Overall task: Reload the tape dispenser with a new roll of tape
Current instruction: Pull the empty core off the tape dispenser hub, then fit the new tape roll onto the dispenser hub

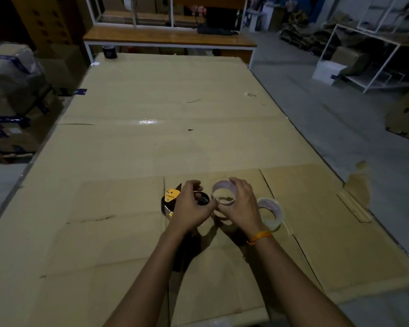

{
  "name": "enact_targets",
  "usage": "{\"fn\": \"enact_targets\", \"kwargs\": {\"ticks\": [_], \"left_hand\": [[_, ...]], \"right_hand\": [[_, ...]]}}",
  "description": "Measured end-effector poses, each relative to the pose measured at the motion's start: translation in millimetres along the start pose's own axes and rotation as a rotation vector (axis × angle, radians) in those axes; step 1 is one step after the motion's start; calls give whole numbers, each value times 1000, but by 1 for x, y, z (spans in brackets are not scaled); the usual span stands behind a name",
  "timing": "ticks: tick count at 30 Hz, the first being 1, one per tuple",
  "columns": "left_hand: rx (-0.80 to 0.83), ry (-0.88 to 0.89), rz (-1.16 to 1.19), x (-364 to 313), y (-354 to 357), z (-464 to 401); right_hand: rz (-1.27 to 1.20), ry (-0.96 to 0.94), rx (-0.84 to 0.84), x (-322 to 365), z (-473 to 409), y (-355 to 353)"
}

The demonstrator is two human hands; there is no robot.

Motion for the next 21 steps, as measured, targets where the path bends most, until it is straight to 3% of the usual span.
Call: {"fn": "enact_targets", "kwargs": {"ticks": [6,10,21], "left_hand": [[-95,53,32,24,-4,28],[-37,90,16,36,-4,41],[-70,242,-120,56,-23,45]], "right_hand": [[126,150,89,-17,-5,-2],[144,163,185,-18,-3,-6],[349,248,224,-52,18,-73]]}}
Point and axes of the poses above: each hand's wrist, its own z-axis away from the middle knuckle, its own y-axis out of the palm, x = y × z, the point moved 3 cm from there along -z, towards the middle knuckle, and after that the axes turned 5 degrees about -z, right-handed, at the moved point
